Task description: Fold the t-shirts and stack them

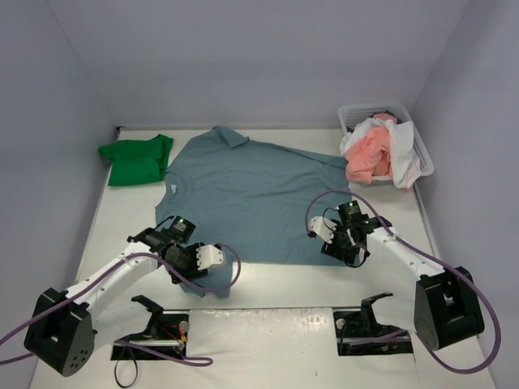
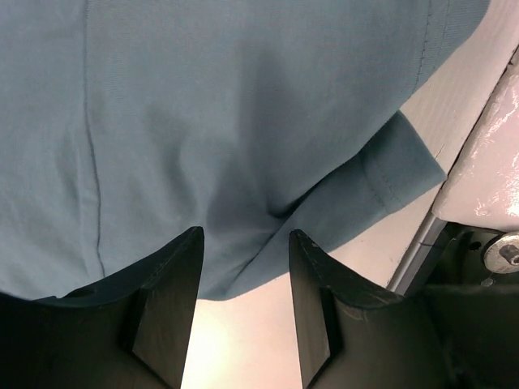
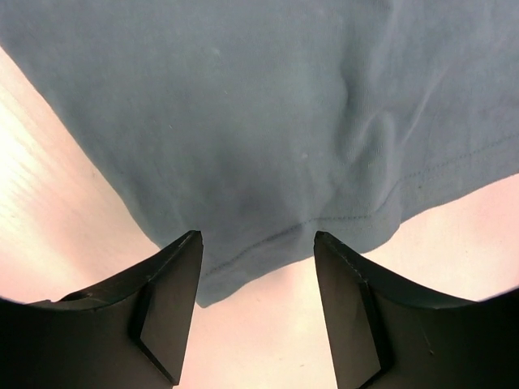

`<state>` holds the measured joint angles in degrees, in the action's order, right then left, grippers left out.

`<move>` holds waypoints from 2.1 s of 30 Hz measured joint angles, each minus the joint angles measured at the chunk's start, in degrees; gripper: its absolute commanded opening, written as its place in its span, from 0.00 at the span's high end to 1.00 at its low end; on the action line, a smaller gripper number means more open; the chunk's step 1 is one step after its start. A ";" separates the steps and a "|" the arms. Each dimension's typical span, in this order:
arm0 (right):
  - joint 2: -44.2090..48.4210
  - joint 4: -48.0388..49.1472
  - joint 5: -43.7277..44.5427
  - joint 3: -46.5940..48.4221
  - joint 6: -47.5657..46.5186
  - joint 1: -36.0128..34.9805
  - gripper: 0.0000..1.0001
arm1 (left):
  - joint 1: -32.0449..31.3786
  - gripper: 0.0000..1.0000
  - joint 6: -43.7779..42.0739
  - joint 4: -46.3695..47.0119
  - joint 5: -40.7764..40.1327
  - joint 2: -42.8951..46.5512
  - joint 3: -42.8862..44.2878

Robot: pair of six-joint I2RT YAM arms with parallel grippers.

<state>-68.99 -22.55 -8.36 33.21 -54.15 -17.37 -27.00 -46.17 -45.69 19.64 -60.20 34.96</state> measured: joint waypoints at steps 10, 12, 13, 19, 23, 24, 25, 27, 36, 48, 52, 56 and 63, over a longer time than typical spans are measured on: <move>1.18 -0.09 0.66 -1.09 -3.10 2.73 0.41 | -3.41 0.53 2.12 0.76 -2.80 -0.63 -0.17; 1.77 -0.07 0.79 -1.53 -4.09 2.73 0.41 | -3.74 0.53 2.51 0.74 -3.19 -0.66 -0.17; 1.99 -0.15 0.90 -1.73 -4.52 2.73 0.41 | -3.98 0.53 2.78 0.74 -3.28 -0.72 -0.17; 2.86 -0.61 1.09 -1.55 -6.01 2.84 0.40 | -5.25 0.53 3.32 -0.02 -3.43 -3.04 0.09; 2.40 -0.76 1.03 -0.15 -6.21 3.41 0.40 | -5.57 0.53 2.97 -5.35 -2.58 -6.58 4.90; 2.10 -0.70 0.98 0.31 -6.19 3.48 0.40 | -5.57 0.53 2.78 -6.82 -1.79 -6.69 6.91; 1.68 -0.70 0.83 0.79 -6.19 3.48 0.40 | -5.57 0.53 2.69 -8.02 -0.92 -6.43 8.87; 0.59 -0.63 0.24 1.53 -6.08 3.52 0.40 | -5.57 0.53 2.69 -9.99 0.85 -5.18 12.31; -4.35 -0.57 -2.62 5.20 -4.37 2.93 0.40 | -11.72 0.53 4.02 -16.68 5.01 -0.57 15.43; -6.97 -0.44 -3.26 8.57 -2.36 1.77 0.40 | -23.21 0.53 5.35 -18.03 2.75 -9.22 13.88; -7.43 -0.44 -3.54 8.66 -1.64 1.77 0.39 | -23.74 0.52 5.66 -17.92 2.38 -12.94 13.92; -7.58 -0.48 -3.76 8.98 -1.25 1.77 0.39 | -24.46 0.52 6.29 -17.18 1.44 -17.88 13.99; -7.67 -0.48 -3.93 9.84 -0.96 1.77 0.39 | -26.27 0.52 8.09 -13.79 0.81 -22.75 14.01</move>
<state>-76.66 -23.03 -12.29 43.05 -55.11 -15.59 -53.28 -38.09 -59.48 20.45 -82.96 48.97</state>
